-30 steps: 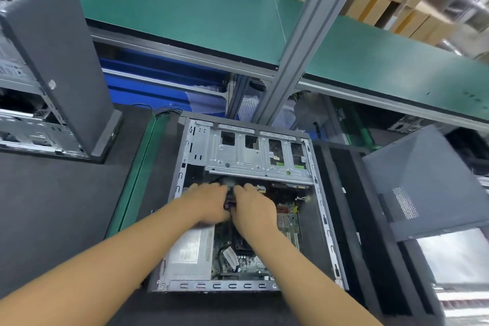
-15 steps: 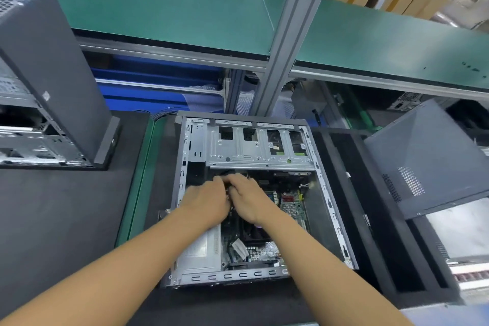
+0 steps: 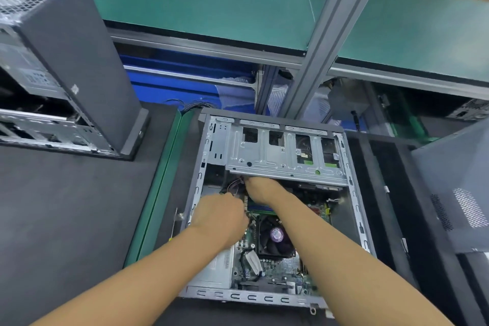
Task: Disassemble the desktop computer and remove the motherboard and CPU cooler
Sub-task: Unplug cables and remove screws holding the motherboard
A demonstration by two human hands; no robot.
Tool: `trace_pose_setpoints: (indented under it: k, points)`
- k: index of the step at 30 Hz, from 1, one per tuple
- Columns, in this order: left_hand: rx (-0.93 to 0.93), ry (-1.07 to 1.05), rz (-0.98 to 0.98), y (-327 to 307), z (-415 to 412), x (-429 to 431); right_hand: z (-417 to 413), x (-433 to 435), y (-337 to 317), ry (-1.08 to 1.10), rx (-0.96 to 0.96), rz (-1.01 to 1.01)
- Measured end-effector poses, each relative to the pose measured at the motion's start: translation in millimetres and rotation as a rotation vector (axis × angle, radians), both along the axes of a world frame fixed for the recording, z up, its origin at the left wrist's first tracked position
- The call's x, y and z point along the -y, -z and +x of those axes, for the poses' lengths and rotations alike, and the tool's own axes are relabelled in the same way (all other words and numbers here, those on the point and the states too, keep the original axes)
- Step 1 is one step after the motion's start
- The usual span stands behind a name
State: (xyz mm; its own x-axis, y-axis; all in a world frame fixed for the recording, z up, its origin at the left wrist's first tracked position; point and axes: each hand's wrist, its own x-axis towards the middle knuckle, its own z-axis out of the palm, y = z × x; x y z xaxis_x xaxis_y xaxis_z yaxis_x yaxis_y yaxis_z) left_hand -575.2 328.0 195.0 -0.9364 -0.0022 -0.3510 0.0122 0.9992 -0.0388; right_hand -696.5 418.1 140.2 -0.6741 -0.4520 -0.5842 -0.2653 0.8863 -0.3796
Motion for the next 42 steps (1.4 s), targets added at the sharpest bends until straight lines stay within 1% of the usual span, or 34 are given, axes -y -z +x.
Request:
trace_pose_setpoints:
  k: [2, 3, 4, 6, 8, 10, 12, 14, 16, 19, 22, 25, 27, 31, 34, 38, 40, 42]
  points:
    - [-0.008, -0.001, -0.014, 1.8, 2.4, -1.1, -3.2, 6.2, 2.9, 0.033, 0.006, 0.092]
    - [-0.011, -0.004, -0.016, 2.2, 3.0, -0.9, -5.1, 8.4, 6.9, 0.054, 0.039, 0.115]
    - [-0.012, -0.010, -0.018, 3.0, 3.1, -0.1, -7.2, 10.4, 11.7, 0.075, 0.083, 0.109]
    - [-0.012, -0.024, -0.017, 4.7, 3.2, 2.0, -11.7, 11.9, 20.8, 0.134, 0.121, 0.028]
    - [-0.014, -0.047, 0.012, 4.7, 3.6, 3.1, -16.3, 9.1, 26.0, 0.235, 0.108, -0.031]
    - [-0.027, -0.099, 0.095, 2.4, 1.8, 4.0, -18.7, 1.2, 28.7, 0.263, 0.113, -0.004]
    - [-0.017, -0.178, 0.232, 1.1, -2.9, 8.0, -18.7, -8.6, 34.6, 0.262, 0.122, 0.021]
    - [0.058, -0.199, 0.308, 3.1, -11.4, 12.7, -15.9, -17.9, 37.0, 0.258, 0.082, 0.049]
    - [0.168, -0.234, 0.332, 5.9, -23.5, 16.4, -13.6, -26.1, 35.0, 0.220, 0.022, 0.075]
    - [0.253, -0.236, 0.316, 10.3, -42.2, 16.4, -10.9, -41.4, 27.9, 0.134, -0.004, 0.111]
    - [0.298, -0.221, 0.317, 18.5, -54.8, 16.4, -7.7, -65.6, 26.5, 0.162, 0.034, 0.041]
    - [0.468, -0.146, 0.311, 28.7, -68.3, 14.1, -1.5, -86.3, 20.0, 0.160, 0.017, -0.003]
    - [0.521, -0.130, 0.332, 32.6, -79.6, 13.0, 0.7, -92.4, 18.3, 0.119, -0.023, -0.036]
    - [0.543, -0.093, 0.303, 40.8, -92.8, 16.3, 4.6, -89.4, 18.3, 0.087, -0.038, -0.051]
    - [0.575, -0.179, 0.362, 42.5, -89.9, 14.7, 5.3, -82.1, 23.2, 0.055, -0.070, -0.027]
    - [0.611, -0.273, 0.435, 42.6, -80.4, 14.7, 1.5, -60.9, 27.0, -0.003, -0.093, -0.073]
    - [0.604, -0.348, 0.451, 45.0, -77.3, 16.7, 0.1, -47.3, 27.6, -0.065, -0.079, -0.061]
    - [0.588, -0.382, 0.436, 44.8, -77.2, 17.1, -1.9, -34.9, 28.9, -0.125, -0.094, -0.028]
